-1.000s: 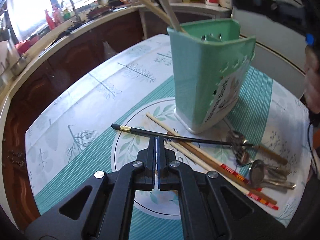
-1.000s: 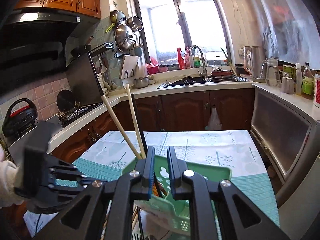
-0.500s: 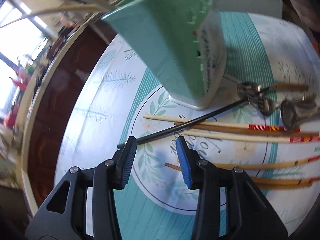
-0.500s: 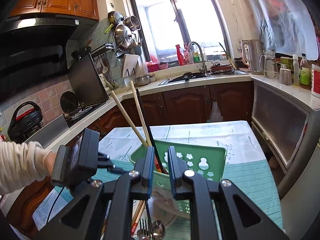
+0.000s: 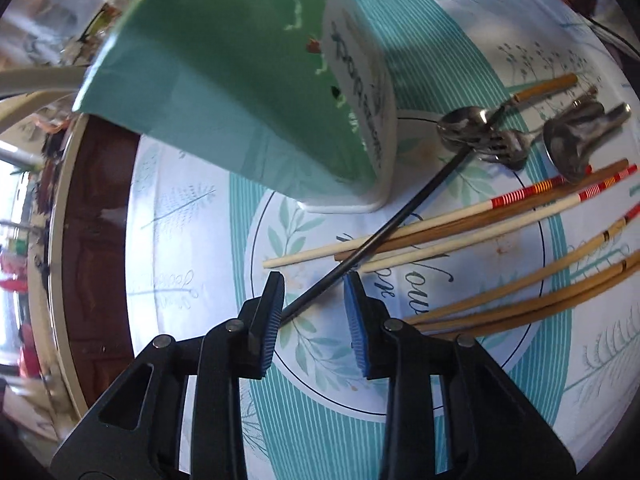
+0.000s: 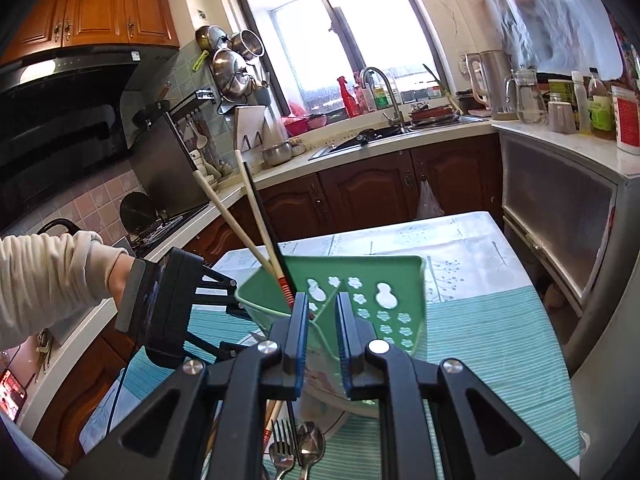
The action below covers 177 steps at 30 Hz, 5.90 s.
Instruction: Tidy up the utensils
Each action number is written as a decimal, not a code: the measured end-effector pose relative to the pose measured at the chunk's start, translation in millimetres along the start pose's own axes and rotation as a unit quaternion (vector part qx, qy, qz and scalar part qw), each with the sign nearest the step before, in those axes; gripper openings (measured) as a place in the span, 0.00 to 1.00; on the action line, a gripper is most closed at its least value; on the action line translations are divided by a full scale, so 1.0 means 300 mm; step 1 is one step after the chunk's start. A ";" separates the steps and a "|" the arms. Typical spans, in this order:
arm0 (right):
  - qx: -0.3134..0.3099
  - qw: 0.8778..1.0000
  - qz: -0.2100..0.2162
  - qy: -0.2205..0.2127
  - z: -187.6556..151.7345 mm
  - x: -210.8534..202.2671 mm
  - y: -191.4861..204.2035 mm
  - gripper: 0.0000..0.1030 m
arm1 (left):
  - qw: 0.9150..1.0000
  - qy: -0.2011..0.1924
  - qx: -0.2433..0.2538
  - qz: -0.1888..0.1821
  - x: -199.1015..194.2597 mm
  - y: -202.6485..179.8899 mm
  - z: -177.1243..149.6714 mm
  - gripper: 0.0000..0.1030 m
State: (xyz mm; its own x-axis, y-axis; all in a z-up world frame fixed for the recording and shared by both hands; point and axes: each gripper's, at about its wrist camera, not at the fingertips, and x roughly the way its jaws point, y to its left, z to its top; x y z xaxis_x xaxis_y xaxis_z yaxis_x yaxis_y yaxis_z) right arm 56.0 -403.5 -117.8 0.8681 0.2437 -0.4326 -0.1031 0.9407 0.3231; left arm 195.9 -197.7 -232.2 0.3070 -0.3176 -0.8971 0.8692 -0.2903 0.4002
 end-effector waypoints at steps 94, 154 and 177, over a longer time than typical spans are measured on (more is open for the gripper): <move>0.094 0.993 0.071 -0.026 0.006 -0.297 -0.021 0.13 | 0.732 -0.264 -0.601 0.182 -0.430 0.029 0.198 0.05; -0.072 0.984 -0.122 0.106 0.236 0.115 0.250 0.05 | 0.657 0.005 -0.745 0.116 -0.520 -0.361 -0.195 0.51; -0.065 0.983 -0.037 0.167 0.111 0.059 0.368 0.34 | 0.651 0.059 -0.756 0.007 -0.392 -0.337 -0.239 0.51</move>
State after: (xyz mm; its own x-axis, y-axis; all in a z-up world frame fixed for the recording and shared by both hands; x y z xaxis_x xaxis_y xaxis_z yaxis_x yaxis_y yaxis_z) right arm 76.2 -303.2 -61.7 0.6692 0.2165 -0.7109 -0.1253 0.9758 0.1792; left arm 99.7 -66.2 -180.7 0.2697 -0.2126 -0.9392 0.2257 0.9621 -0.1530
